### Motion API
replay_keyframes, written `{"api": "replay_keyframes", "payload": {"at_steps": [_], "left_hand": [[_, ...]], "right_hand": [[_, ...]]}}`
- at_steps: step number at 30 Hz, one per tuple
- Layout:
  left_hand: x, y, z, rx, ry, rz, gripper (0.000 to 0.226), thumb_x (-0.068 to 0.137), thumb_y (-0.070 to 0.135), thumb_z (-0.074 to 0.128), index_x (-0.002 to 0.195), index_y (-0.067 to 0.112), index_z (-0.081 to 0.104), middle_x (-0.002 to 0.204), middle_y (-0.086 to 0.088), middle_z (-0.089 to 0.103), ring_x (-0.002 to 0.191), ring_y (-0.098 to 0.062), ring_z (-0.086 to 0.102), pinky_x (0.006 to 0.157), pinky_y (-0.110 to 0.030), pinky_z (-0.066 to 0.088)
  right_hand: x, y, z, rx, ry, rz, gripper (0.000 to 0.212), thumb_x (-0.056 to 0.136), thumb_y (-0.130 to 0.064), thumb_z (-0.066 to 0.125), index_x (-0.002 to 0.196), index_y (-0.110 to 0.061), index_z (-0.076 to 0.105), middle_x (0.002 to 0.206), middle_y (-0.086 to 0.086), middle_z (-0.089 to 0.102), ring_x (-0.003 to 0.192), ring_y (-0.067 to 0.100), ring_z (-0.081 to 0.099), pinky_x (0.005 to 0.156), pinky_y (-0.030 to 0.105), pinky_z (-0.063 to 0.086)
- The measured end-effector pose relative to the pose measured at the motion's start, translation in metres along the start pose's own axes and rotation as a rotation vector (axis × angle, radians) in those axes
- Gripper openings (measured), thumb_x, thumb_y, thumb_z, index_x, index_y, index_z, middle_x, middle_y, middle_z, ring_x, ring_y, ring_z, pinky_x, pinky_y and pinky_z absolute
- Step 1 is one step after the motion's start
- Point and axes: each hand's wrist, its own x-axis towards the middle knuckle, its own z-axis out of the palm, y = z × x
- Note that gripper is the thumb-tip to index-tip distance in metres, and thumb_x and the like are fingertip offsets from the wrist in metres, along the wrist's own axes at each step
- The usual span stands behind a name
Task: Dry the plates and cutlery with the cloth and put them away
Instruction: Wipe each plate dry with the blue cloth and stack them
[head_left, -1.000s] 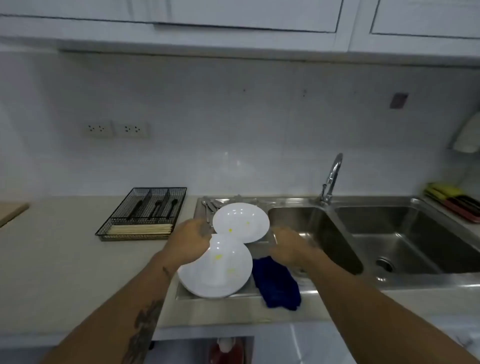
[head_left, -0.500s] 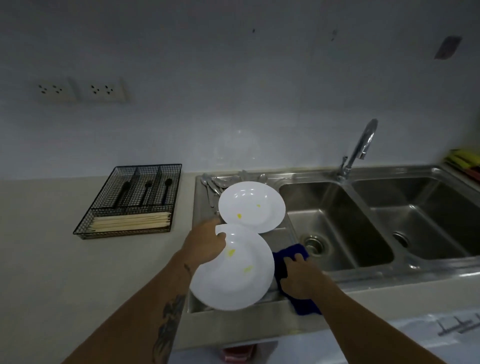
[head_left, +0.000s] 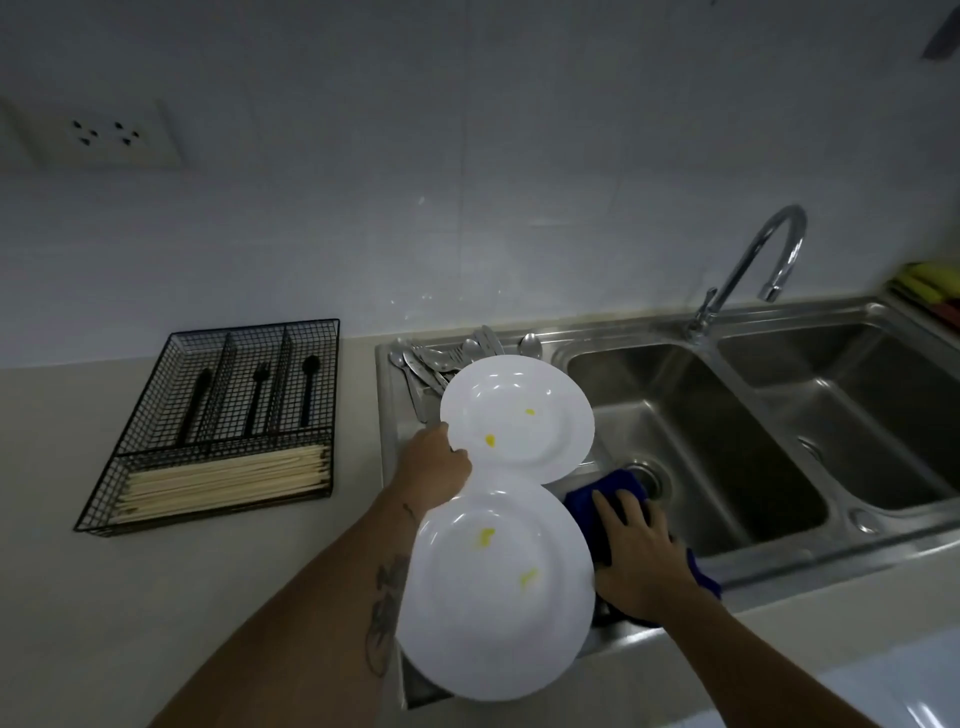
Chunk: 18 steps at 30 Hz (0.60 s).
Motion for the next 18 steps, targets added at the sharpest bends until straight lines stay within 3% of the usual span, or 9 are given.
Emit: {"api": "replay_keyframes", "payload": {"at_steps": [3, 5, 10, 12, 16, 18], "left_hand": [[0.014, 0.000, 0.005, -0.056, -0.026, -0.029, 0.046, 0.083, 0.024, 0.050, 0.127, 0.011, 0.054, 0.129, -0.012, 0.060, 0.120, -0.031, 0.054, 0.101, -0.040, 0.045], [0.019, 0.000, 0.007, -0.088, -0.023, -0.063, 0.062, 0.086, 0.023, 0.053, 0.146, 0.012, 0.041, 0.142, -0.010, 0.051, 0.130, -0.029, 0.048, 0.108, -0.041, 0.041], [0.030, 0.002, 0.010, -0.168, 0.038, -0.101, 0.073, 0.077, 0.020, 0.055, 0.148, 0.020, 0.038, 0.140, -0.005, 0.054, 0.126, -0.026, 0.052, 0.105, -0.036, 0.043], [0.032, 0.005, 0.009, -0.190, 0.045, -0.101, 0.071, 0.081, 0.012, 0.056, 0.149, 0.022, 0.038, 0.140, -0.004, 0.053, 0.125, -0.025, 0.052, 0.096, -0.027, 0.044], [0.038, 0.007, 0.014, -0.265, -0.004, -0.090, 0.070, 0.086, 0.002, 0.050, 0.151, 0.024, 0.035, 0.144, -0.005, 0.046, 0.122, -0.025, 0.051, 0.055, -0.009, 0.039], [0.042, 0.007, 0.016, -0.338, -0.018, -0.099, 0.070, 0.086, 0.000, 0.046, 0.151, 0.024, 0.036, 0.146, -0.007, 0.044, 0.123, -0.027, 0.051, 0.056, -0.013, 0.043]], "right_hand": [[0.000, 0.002, -0.004, -0.013, 0.024, -0.024, 0.084, 0.079, -0.055, 0.048, 0.150, -0.032, 0.009, 0.155, -0.001, 0.010, 0.140, 0.035, 0.013, 0.107, 0.059, 0.031], [0.000, 0.001, -0.005, -0.026, 0.038, -0.029, 0.081, 0.081, -0.051, 0.047, 0.150, -0.031, 0.010, 0.155, -0.001, 0.013, 0.140, 0.034, 0.016, 0.107, 0.058, 0.032], [0.001, 0.000, -0.003, -0.065, 0.049, -0.017, 0.079, 0.083, -0.049, 0.047, 0.150, -0.029, 0.010, 0.155, 0.001, 0.012, 0.138, 0.033, 0.020, 0.108, 0.054, 0.032], [0.002, 0.000, -0.003, -0.071, 0.059, -0.022, 0.079, 0.084, -0.048, 0.051, 0.150, -0.029, 0.012, 0.155, 0.001, 0.014, 0.137, 0.032, 0.022, 0.108, 0.052, 0.032], [0.005, 0.002, -0.003, -0.092, 0.061, -0.030, 0.079, 0.084, -0.040, 0.058, 0.149, -0.029, 0.013, 0.153, 0.000, 0.017, 0.135, 0.030, 0.025, 0.108, 0.047, 0.033], [0.007, 0.005, -0.004, -0.081, 0.063, -0.025, 0.078, 0.085, -0.035, 0.059, 0.149, -0.030, 0.014, 0.153, -0.001, 0.019, 0.134, 0.029, 0.026, 0.108, 0.045, 0.034]]}}
